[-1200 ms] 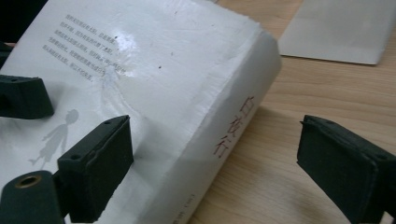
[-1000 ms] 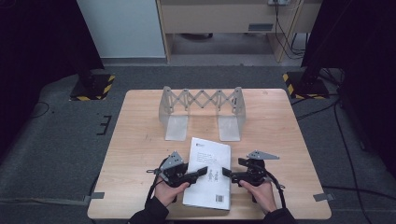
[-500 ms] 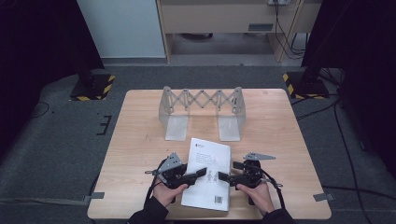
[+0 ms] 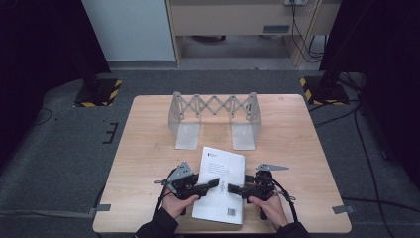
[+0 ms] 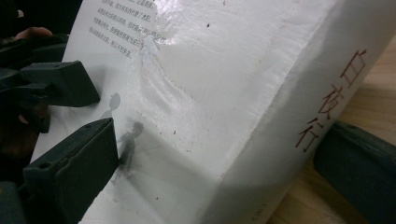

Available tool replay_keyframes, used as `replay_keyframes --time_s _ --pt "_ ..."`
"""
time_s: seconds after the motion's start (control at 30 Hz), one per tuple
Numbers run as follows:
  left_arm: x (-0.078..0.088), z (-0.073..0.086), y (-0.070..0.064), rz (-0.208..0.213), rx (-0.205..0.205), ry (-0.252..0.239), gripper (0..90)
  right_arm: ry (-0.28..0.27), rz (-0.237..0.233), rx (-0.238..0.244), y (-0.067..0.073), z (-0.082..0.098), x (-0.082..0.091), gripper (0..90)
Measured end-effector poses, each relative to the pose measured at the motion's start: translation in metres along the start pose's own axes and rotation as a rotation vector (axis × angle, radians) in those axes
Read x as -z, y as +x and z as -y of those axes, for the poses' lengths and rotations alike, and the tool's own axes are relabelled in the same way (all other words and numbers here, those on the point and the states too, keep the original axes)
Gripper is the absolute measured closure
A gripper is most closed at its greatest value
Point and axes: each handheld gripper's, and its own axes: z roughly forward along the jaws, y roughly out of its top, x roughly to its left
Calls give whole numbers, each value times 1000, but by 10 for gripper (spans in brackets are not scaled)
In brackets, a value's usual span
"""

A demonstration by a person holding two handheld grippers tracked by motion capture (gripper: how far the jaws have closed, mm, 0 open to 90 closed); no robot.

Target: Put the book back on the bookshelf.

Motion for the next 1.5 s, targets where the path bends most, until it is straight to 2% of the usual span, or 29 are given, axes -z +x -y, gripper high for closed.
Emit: replay_keyframes --time_s 0.13,0.4,0.57,0.63,0.87,1.0,1.1,1.2,1.27,1.47,1.5 --pt "0 0 1 1 2 5 576 3 -19 -14 -1 1 -2 2" --pt "0 1 5 16 36 7 573 13 -39 -49 -4 2 -7 2" --pt "0 2 4 14 31 10 572 20 -57 -60 -5 2 -9 2" --pt "-1 2 5 -2 26 25 572 20 -53 -58 -5 2 -9 3" --pt "-3 4 10 -6 64 63 550 35 -32 -84 -6 4 -12 13" --pt "-5 5 10 -9 55 83 515 43 -20 -85 -5 3 -12 21" --pt "-7 7 7 -39 31 96 443 45 -16 -93 -5 2 -12 32" --pt "-6 6 5 -65 41 108 415 40 -15 -112 -6 2 -12 46" --pt "-6 7 5 -94 47 111 361 34 -14 -120 -7 2 -11 59" --pt "-3 6 7 -107 63 138 319 30 -6 -119 -7 2 -11 65" --pt "-2 6 8 -120 64 146 310 29 -4 -119 -6 2 -12 67"
